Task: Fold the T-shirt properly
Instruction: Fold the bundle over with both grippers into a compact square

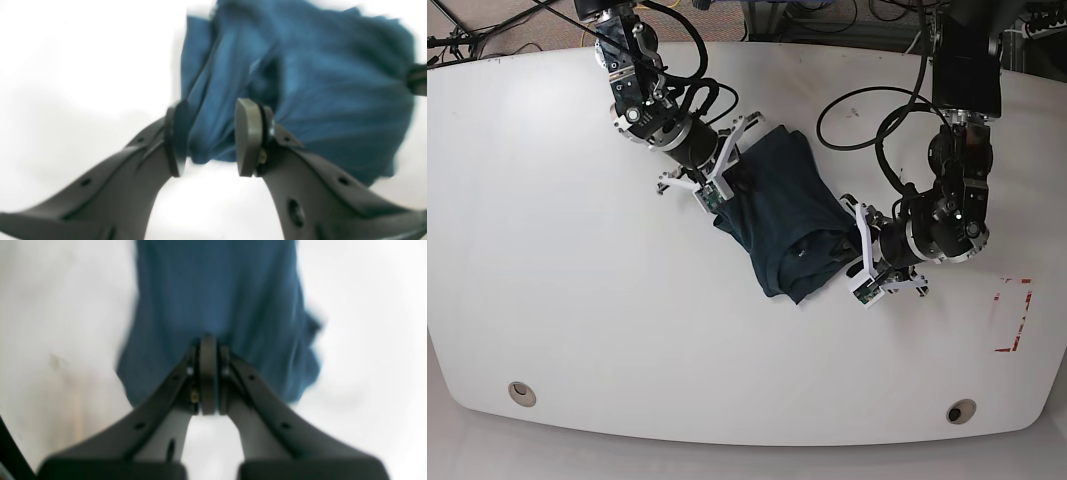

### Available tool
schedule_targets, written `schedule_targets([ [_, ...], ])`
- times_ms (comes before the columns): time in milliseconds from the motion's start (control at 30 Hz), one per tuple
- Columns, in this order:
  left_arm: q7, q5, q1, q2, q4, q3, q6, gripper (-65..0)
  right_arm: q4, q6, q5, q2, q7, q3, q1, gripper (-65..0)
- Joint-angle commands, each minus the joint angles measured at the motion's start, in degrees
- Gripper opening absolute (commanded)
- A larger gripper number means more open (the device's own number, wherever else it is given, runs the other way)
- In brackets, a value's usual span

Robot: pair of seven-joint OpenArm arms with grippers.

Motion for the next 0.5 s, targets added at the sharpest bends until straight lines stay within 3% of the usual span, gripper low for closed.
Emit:
schedule_targets([
  [0,-0.67,-0.74,2.01,-0.26,3.46,-0.13,-0.10,-43.6,0.98,-0.17,0.08,0.26,0.06,0.31,2.53,-64.2],
  [133,-0.76,-0.74,6.67,0.45,6.44,0.31,-0.10,-43.6,-1.39,-0.17,0.08,0.26,-0.12,0.31,5.43,-64.2],
  [333,-0.85,-0.65,13.61,5.10,8.11,0.31,-0.10,-43.6,-9.57,0.19,-0.01,0.34,0.32,0.31,10.01,-64.4],
  [467,-1.11,-0.65,15.98,6.60,7.94,0.31,-0.10,-43.6,-14.84,0.27,-0.01,0.34,3.66,0.31,10.88,-64.5],
])
